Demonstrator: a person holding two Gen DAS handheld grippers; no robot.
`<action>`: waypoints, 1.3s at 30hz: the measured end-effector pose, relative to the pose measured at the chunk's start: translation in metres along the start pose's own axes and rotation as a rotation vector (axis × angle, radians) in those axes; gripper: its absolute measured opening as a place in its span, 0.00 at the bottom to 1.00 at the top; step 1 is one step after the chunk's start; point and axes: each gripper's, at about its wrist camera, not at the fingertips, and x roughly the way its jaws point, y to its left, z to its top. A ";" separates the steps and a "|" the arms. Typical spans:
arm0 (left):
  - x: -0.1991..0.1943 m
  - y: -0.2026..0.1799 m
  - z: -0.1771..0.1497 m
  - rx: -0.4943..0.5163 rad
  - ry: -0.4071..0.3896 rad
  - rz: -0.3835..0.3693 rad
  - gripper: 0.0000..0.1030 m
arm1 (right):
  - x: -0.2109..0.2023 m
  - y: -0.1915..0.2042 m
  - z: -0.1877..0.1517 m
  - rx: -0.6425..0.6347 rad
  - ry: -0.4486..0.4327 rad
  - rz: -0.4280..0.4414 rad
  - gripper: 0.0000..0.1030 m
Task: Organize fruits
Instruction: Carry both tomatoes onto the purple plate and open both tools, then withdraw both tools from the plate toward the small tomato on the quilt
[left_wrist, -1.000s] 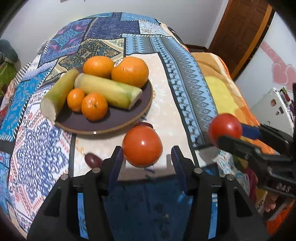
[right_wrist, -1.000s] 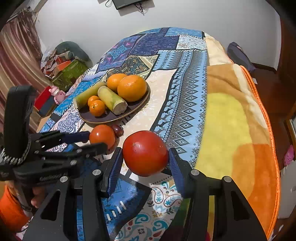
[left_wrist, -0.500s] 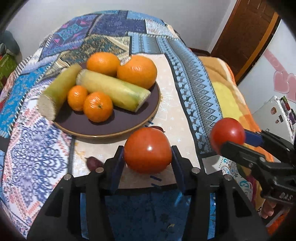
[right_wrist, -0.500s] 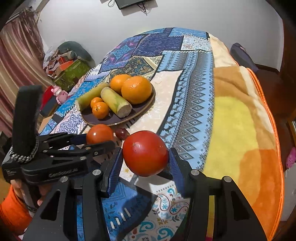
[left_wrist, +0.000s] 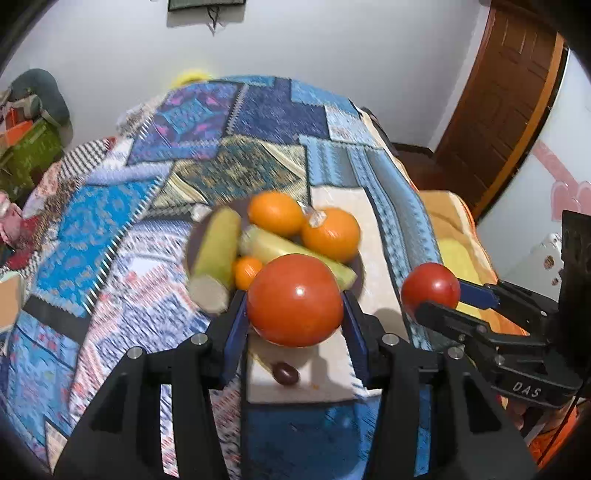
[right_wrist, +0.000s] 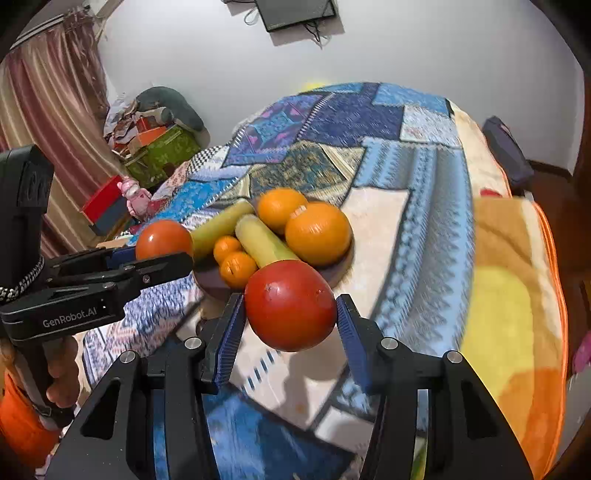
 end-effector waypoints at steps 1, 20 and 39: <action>0.000 0.002 0.003 0.001 -0.006 0.004 0.47 | 0.003 0.002 0.005 -0.009 -0.005 0.001 0.46; 0.048 0.040 0.045 -0.021 0.018 0.025 0.47 | 0.064 0.021 0.062 -0.105 0.011 -0.051 0.45; 0.056 0.057 0.046 -0.075 0.031 -0.005 0.49 | 0.074 0.025 0.069 -0.147 0.045 -0.020 0.47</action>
